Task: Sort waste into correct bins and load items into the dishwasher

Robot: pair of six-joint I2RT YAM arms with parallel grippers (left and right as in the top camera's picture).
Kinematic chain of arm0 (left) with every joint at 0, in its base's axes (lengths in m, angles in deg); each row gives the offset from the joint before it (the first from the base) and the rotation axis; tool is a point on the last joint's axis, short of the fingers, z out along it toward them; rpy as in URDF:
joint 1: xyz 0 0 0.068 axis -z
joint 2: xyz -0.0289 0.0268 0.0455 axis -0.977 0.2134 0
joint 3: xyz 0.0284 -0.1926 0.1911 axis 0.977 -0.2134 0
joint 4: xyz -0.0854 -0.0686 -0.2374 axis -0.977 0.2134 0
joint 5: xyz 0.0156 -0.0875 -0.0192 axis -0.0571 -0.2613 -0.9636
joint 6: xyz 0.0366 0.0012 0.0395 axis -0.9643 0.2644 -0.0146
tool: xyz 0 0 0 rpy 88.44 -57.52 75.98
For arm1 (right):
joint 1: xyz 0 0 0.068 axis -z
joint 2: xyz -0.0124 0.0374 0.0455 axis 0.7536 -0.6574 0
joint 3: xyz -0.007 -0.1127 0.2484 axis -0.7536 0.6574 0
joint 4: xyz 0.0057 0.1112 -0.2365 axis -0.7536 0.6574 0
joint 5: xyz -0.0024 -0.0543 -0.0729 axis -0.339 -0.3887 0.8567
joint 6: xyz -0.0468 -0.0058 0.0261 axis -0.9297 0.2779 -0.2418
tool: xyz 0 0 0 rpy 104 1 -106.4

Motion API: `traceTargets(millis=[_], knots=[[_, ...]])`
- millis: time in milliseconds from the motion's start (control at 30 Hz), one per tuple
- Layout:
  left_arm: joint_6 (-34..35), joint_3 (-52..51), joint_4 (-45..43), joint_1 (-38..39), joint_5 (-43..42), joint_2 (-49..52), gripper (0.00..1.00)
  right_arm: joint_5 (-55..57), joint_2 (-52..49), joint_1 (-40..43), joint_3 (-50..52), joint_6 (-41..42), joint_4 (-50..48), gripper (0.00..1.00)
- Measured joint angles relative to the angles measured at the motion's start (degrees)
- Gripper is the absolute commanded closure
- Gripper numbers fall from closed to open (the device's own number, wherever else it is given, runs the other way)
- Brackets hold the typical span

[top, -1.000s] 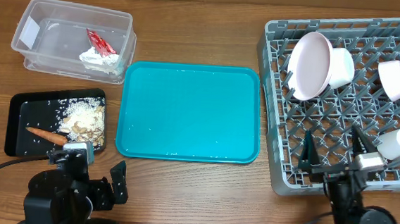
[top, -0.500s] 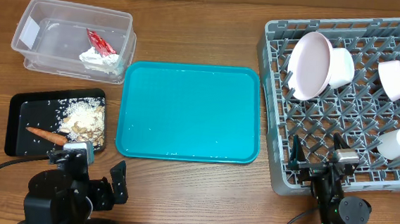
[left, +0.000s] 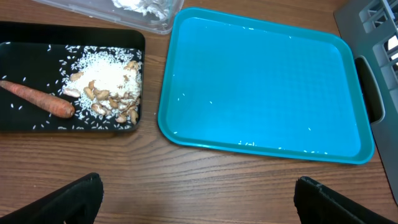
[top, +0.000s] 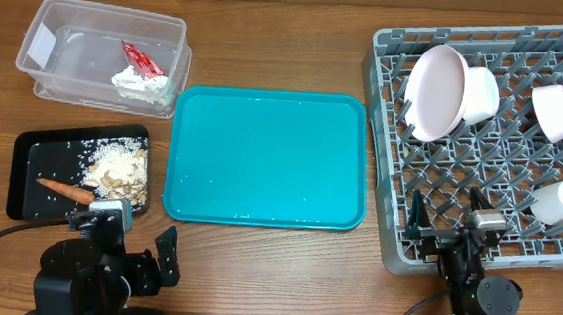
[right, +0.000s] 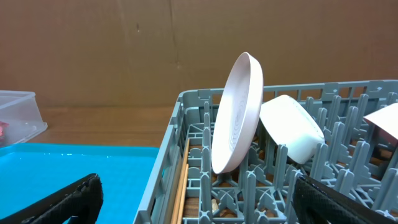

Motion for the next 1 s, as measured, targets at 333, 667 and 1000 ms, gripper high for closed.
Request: traceTargets(millis=[333,667,1000], knots=[[0.0,0.0,0.0,0.0,0.0,0.0,0.0,0.15,0.0,0.0,0.0,-0.02,0.0,0.0],[0.0,0.0,0.0,0.0,0.0,0.0,0.0,0.15,0.0,0.0,0.0,-0.02,0.02,0.0],[-4.15,-12.26,-21.73,-0.42,1.57,-8.59,0.0,0.15,0.0,0.0,0.0,0.0,0.07,0.0]])
